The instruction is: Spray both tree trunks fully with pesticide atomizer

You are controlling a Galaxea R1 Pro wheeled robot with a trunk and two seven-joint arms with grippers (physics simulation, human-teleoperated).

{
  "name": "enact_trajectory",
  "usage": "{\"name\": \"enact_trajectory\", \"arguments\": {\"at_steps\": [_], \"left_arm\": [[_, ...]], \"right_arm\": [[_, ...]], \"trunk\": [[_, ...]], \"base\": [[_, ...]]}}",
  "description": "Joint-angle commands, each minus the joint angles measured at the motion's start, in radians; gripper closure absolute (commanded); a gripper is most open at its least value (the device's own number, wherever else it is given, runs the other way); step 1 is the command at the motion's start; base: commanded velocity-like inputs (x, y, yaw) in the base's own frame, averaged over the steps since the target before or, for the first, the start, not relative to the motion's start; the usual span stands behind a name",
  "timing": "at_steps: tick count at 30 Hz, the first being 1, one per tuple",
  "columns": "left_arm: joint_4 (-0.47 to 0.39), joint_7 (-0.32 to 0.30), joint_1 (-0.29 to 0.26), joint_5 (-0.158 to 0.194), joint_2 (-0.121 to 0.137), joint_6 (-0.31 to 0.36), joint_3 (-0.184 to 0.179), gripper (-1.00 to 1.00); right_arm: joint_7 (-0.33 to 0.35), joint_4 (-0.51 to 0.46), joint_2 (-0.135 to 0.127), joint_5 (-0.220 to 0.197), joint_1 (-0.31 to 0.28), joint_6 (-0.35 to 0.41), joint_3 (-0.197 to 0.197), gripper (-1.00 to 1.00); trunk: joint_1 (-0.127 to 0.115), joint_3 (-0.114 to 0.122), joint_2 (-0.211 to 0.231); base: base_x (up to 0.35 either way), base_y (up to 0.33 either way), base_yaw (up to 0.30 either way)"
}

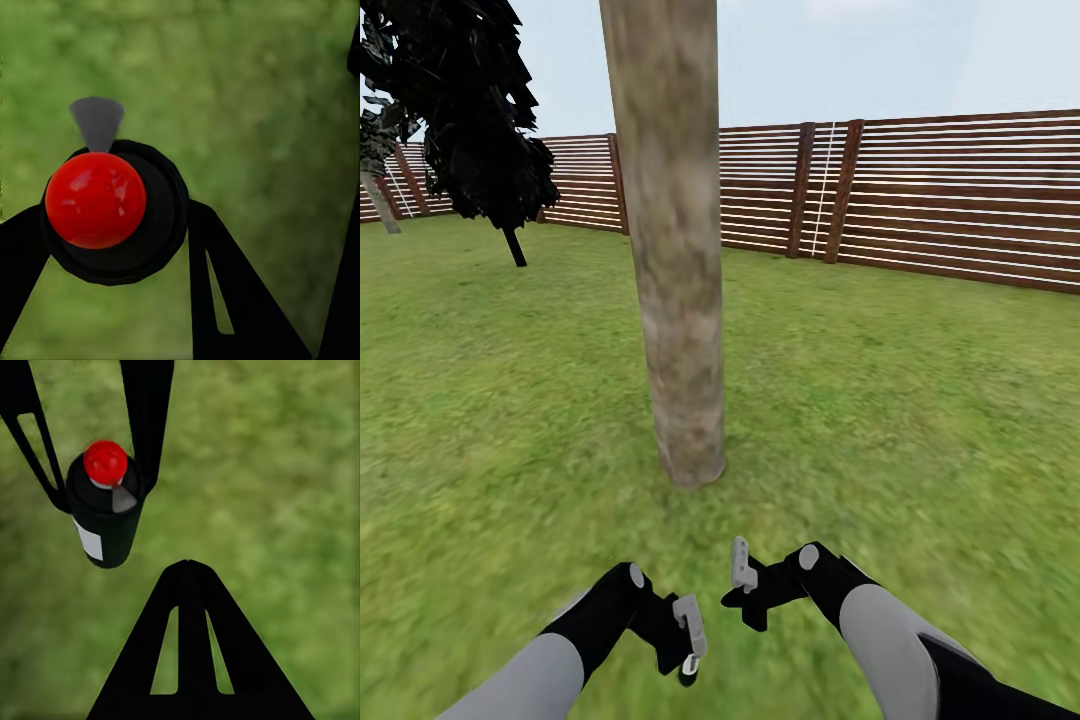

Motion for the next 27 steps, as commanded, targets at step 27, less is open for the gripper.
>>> {"name": "enact_trajectory", "arguments": {"at_steps": [27], "left_arm": [[0.0, 0.043, -0.015, 0.016, -0.018, -0.002, 0.004, 1.0]], "right_arm": [[0.074, 0.0, 0.0, -0.133, 0.0, 0.001, 0.0, 1.0]], "trunk": [[0.0, 0.0, 0.0]], "base": [[0.0, 0.0, 0.0]]}}
